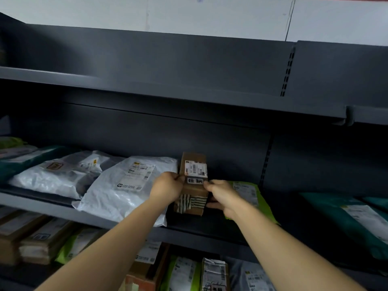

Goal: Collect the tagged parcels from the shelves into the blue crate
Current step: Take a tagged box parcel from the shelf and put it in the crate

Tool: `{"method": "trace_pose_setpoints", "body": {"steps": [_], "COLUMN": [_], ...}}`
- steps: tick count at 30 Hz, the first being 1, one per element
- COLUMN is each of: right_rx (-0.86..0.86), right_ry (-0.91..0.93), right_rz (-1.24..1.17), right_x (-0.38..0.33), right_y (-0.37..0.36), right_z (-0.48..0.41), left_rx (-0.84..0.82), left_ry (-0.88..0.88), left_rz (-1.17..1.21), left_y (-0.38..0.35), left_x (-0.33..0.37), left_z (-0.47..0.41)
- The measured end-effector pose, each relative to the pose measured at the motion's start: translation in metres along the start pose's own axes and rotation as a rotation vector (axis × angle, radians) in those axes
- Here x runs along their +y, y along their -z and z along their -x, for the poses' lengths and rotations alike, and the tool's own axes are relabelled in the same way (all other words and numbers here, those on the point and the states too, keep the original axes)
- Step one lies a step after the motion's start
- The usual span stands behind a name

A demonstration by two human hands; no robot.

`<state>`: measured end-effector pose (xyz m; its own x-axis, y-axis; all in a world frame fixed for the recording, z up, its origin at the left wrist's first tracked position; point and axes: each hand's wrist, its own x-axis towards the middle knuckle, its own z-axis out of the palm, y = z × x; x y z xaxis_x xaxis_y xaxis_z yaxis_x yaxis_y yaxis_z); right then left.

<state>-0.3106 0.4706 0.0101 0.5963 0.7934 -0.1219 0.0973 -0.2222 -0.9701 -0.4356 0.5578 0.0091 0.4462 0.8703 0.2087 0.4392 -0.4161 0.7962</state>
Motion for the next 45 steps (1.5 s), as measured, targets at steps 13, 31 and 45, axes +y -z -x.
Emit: {"method": "trace_pose_setpoints", "body": {"steps": [13,31,45], "right_rx": [0.199,0.083,0.291], "right_ry": [0.285,0.333,0.173], "right_rz": [-0.095,-0.060,-0.072], "right_x": [0.034,0.101,0.183], "right_y": [0.035,0.127,0.162], "right_z": [0.063,0.232,0.419], "left_rx": [0.088,0.127,-0.087], "left_ry": [-0.145,-0.094,-0.075], "left_rz": [0.290,0.336,0.354], "left_y": [-0.016,-0.057,-0.097], "left_x": [0.025,0.084,0.077], "left_z": [0.084,0.289,0.449]}}
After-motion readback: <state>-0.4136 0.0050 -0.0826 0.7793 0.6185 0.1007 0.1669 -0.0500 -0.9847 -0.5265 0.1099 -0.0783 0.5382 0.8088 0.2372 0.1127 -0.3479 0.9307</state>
